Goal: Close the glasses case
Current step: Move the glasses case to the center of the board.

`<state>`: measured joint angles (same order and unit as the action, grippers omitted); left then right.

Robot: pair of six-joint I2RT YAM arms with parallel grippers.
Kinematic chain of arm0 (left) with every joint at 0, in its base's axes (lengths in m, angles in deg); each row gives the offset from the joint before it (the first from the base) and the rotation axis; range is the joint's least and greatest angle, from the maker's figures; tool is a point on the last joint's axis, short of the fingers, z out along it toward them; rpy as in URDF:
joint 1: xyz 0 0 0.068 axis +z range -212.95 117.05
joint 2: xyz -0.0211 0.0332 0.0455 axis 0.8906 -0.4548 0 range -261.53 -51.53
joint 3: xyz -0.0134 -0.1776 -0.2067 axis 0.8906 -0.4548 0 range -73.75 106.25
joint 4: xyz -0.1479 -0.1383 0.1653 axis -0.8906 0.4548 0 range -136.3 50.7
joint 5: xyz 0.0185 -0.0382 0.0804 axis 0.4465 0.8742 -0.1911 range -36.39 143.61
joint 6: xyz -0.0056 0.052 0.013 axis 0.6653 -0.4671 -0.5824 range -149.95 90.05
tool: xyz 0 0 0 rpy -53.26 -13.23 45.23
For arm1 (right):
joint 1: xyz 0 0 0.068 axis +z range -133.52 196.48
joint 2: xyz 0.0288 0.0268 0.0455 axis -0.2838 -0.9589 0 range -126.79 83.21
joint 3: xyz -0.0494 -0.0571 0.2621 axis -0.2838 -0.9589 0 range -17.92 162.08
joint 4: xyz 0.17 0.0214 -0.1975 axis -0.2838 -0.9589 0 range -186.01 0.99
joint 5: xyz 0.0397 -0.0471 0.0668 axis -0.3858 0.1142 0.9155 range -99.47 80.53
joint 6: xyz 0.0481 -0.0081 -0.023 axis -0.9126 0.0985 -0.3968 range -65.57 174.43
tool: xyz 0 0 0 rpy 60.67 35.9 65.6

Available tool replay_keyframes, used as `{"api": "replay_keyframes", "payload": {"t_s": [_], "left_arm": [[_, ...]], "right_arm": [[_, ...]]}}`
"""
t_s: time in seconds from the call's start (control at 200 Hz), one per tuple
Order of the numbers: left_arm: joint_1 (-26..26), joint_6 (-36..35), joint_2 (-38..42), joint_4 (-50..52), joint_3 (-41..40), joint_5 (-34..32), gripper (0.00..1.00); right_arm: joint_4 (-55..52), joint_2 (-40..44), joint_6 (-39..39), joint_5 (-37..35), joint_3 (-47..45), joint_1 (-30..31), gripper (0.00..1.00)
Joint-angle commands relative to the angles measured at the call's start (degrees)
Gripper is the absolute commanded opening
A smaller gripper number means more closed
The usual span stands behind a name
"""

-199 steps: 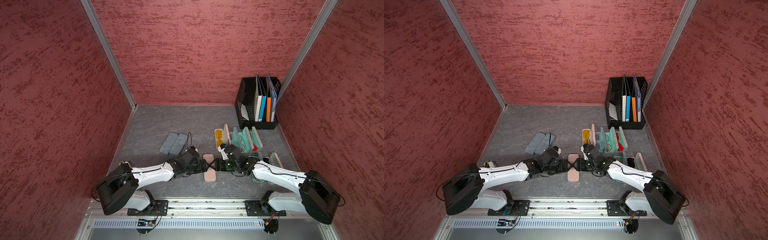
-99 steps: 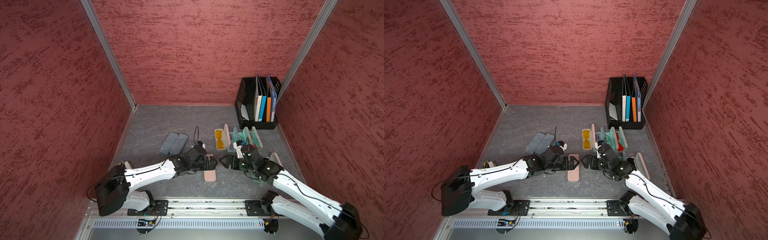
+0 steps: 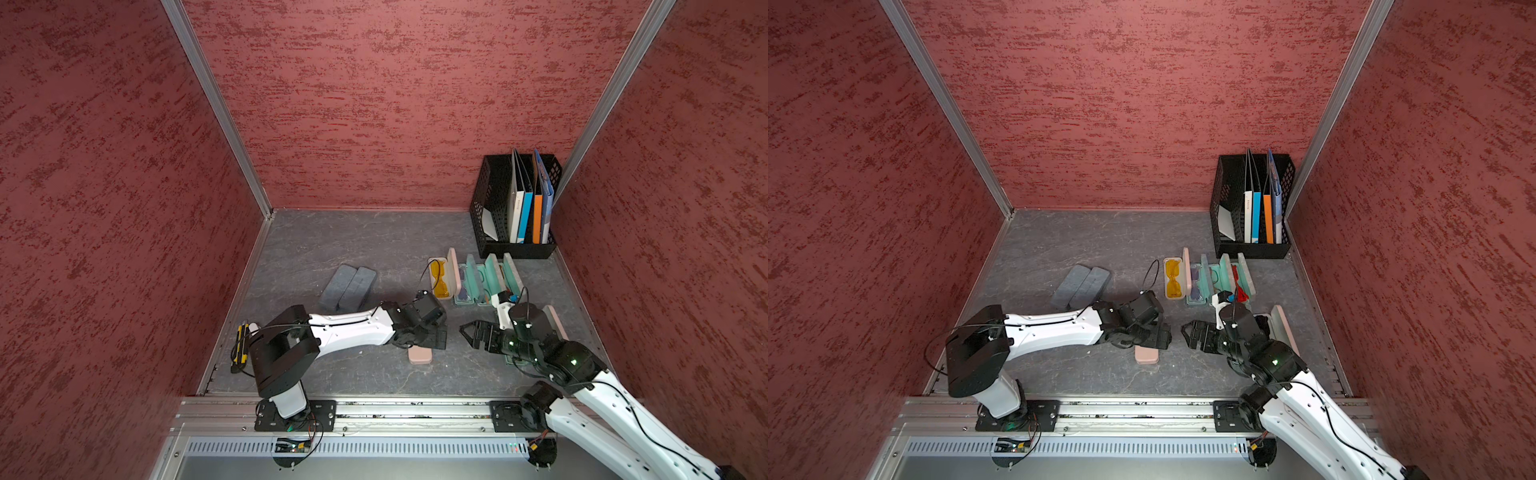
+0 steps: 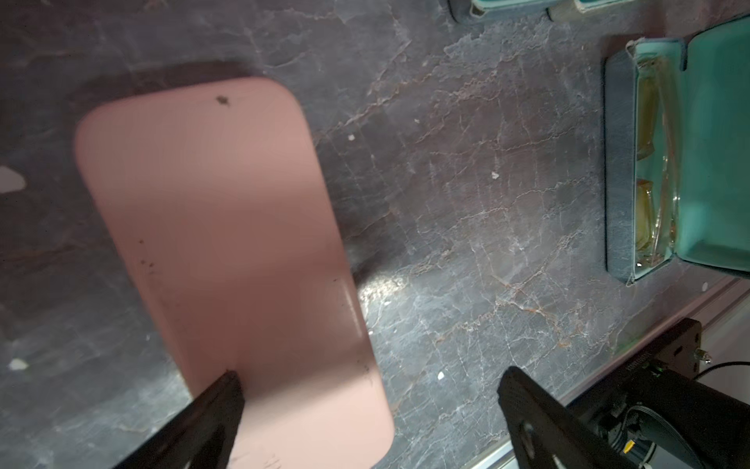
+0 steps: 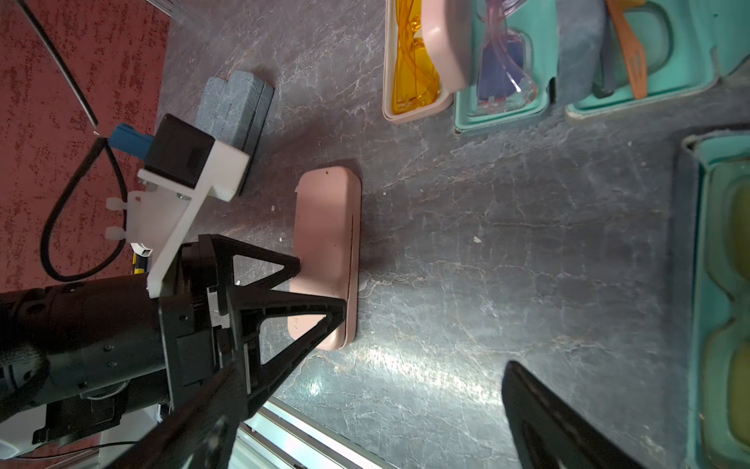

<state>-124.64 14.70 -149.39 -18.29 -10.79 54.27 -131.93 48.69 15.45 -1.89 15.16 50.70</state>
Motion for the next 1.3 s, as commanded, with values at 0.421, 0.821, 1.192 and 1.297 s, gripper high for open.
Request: {"api": "replay_keyframes", "payload": {"t_s": [0.421,0.821,1.192,1.297], "left_arm": [[-4.5,-2.8,-0.4,18.2,8.8,-9.8,1.00],[-2.3,-3.3,-8.3,13.0,9.0,-5.5,1.00],[4.1,-7.0,-11.2,11.6,6.5,-6.0,0.76],[8.1,-9.2,-11.5,11.2,5.3,-6.0,0.75]], "right_arm": [[0.9,0.7,1.1,1.5,-1.9,-0.3,0.98],[1.7,0.9,1.4,2.5,-2.6,-0.3,0.98],[3.1,1.3,1.2,2.9,-3.5,-0.4,0.98],[4.1,0.2,1.3,3.2,-3.6,-0.4,0.98]]}}
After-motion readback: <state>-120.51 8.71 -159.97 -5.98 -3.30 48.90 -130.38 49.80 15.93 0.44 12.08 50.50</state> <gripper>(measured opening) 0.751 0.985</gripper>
